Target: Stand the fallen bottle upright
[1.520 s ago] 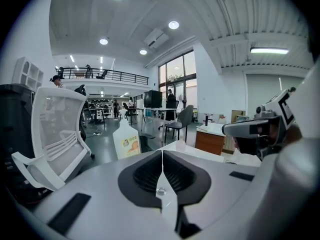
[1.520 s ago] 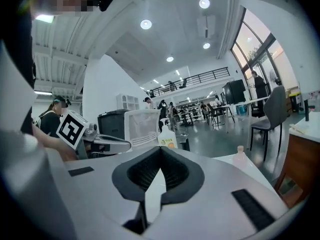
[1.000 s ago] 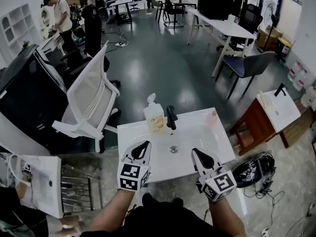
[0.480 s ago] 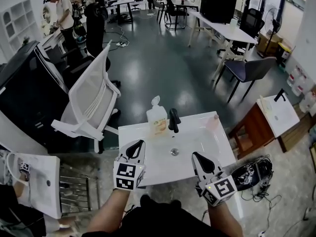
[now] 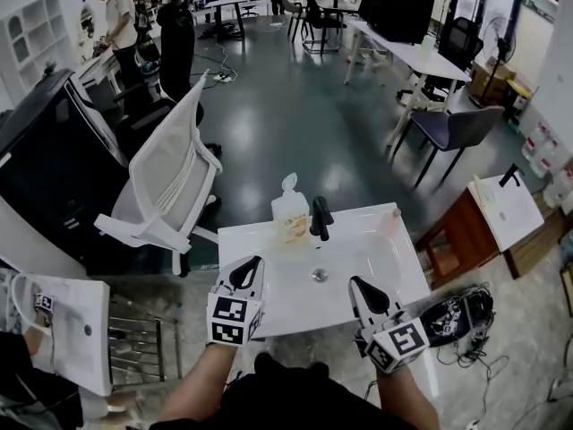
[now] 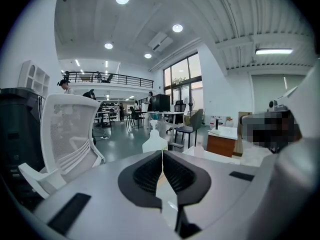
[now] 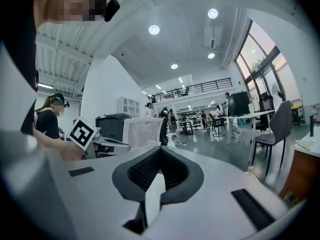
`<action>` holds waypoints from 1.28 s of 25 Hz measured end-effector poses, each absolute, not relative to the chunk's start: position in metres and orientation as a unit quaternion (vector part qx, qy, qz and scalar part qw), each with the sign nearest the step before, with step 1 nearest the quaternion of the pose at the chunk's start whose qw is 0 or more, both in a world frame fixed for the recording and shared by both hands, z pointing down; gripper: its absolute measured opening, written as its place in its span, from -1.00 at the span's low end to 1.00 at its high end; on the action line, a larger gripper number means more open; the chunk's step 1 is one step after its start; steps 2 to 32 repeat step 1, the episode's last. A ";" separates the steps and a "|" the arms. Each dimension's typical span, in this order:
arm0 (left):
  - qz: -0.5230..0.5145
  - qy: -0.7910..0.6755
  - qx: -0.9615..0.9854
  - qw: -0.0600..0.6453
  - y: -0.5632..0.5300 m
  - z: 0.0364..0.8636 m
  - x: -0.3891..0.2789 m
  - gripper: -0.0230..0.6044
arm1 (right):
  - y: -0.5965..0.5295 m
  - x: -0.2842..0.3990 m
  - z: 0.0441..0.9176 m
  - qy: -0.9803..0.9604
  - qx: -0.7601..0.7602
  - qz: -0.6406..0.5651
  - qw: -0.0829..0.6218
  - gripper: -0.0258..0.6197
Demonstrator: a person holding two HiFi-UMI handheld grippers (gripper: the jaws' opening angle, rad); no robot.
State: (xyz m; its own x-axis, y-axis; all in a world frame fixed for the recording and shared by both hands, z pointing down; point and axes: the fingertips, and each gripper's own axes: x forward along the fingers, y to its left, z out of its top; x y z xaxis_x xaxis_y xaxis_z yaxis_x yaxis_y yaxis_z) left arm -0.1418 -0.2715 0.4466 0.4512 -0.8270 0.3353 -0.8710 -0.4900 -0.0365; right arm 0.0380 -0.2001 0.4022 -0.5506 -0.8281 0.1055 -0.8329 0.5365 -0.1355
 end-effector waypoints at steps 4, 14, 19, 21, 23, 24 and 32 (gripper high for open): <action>0.157 -0.499 0.849 0.071 -0.272 0.448 -0.143 -0.86 | -0.201 0.035 0.400 -0.876 0.474 0.087 0.011 -0.89; 0.157 -0.499 0.849 0.071 -0.272 0.448 -0.143 -0.86 | -0.201 0.035 0.400 -0.876 0.474 0.087 0.011 -0.89; 0.157 -0.499 0.849 0.071 -0.272 0.448 -0.143 -0.86 | -0.201 0.035 0.400 -0.876 0.474 0.087 0.011 -0.89; 0.157 -0.499 0.849 0.071 -0.272 0.448 -0.143 -0.86 | -0.201 0.035 0.400 -0.876 0.474 0.087 0.011 -0.89; 0.157 -0.499 0.849 0.071 -0.272 0.448 -0.143 -0.86 | -0.201 0.035 0.400 -0.876 0.474 0.087 0.011 -0.89; 0.157 -0.499 0.849 0.071 -0.272 0.448 -0.143 -0.86 | -0.201 0.035 0.400 -0.876 0.474 0.087 0.011 -0.89; 0.157 -0.499 0.849 0.071 -0.272 0.448 -0.143 -0.86 | -0.201 0.035 0.400 -0.876 0.474 0.087 0.011 -0.89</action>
